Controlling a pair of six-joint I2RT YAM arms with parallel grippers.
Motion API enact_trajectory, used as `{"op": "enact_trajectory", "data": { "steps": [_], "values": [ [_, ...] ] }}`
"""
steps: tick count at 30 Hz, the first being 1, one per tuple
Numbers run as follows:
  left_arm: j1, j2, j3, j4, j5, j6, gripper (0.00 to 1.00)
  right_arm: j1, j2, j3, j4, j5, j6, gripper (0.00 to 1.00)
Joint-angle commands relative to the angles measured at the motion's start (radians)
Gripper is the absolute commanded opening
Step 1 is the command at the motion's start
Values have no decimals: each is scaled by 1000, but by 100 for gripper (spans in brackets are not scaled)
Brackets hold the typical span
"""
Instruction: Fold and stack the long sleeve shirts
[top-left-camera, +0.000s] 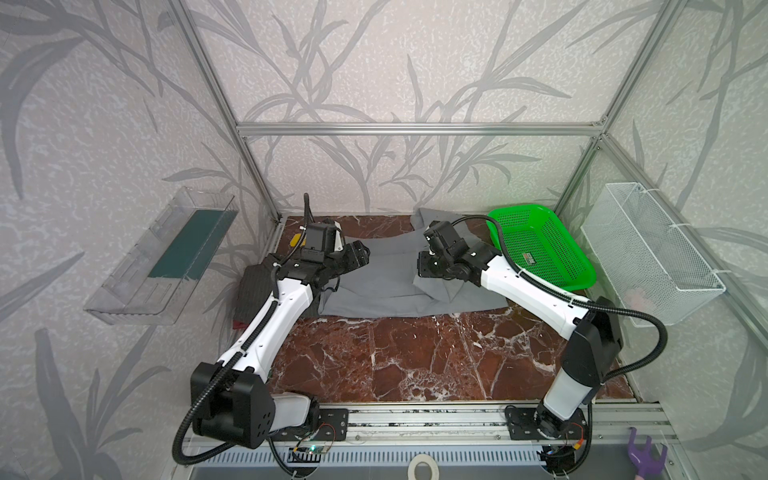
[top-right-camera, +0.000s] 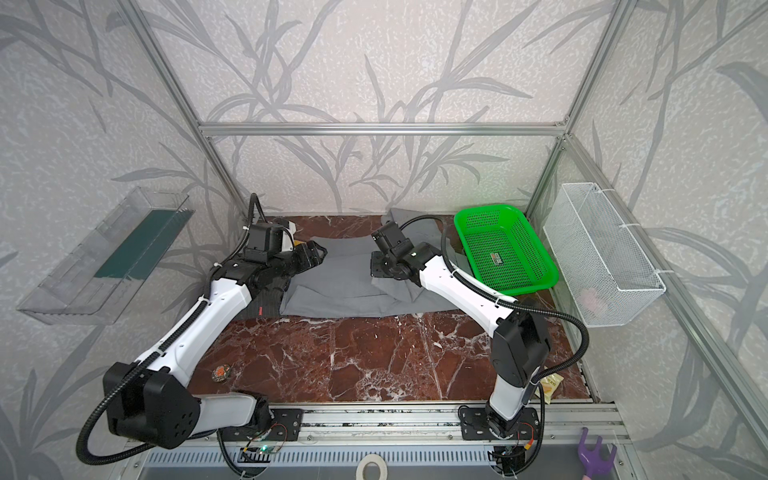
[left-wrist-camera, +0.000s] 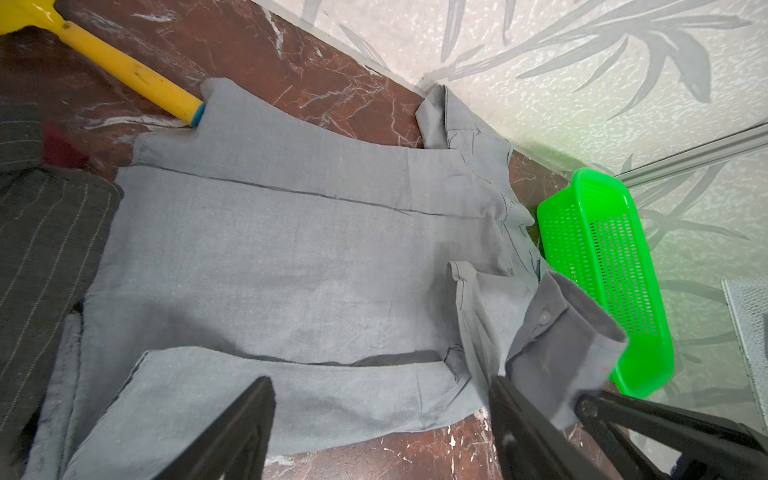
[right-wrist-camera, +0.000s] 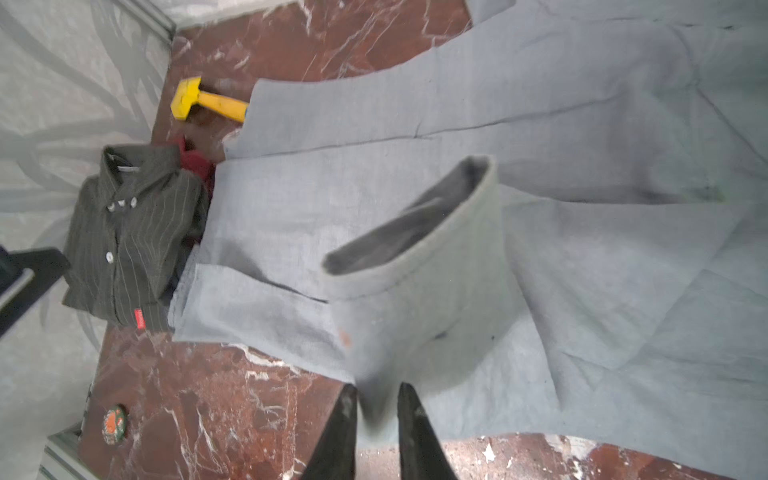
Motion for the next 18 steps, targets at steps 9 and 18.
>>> {"op": "enact_trajectory", "data": {
  "steps": [9,18],
  "values": [
    [1,-104,-109,35,-29,69,84,-59,-99,-52,23,62,-169,71],
    [1,-89,-139,26,20,86,84,-252,28,-199,239,-407,-245,56]
  ]
}}
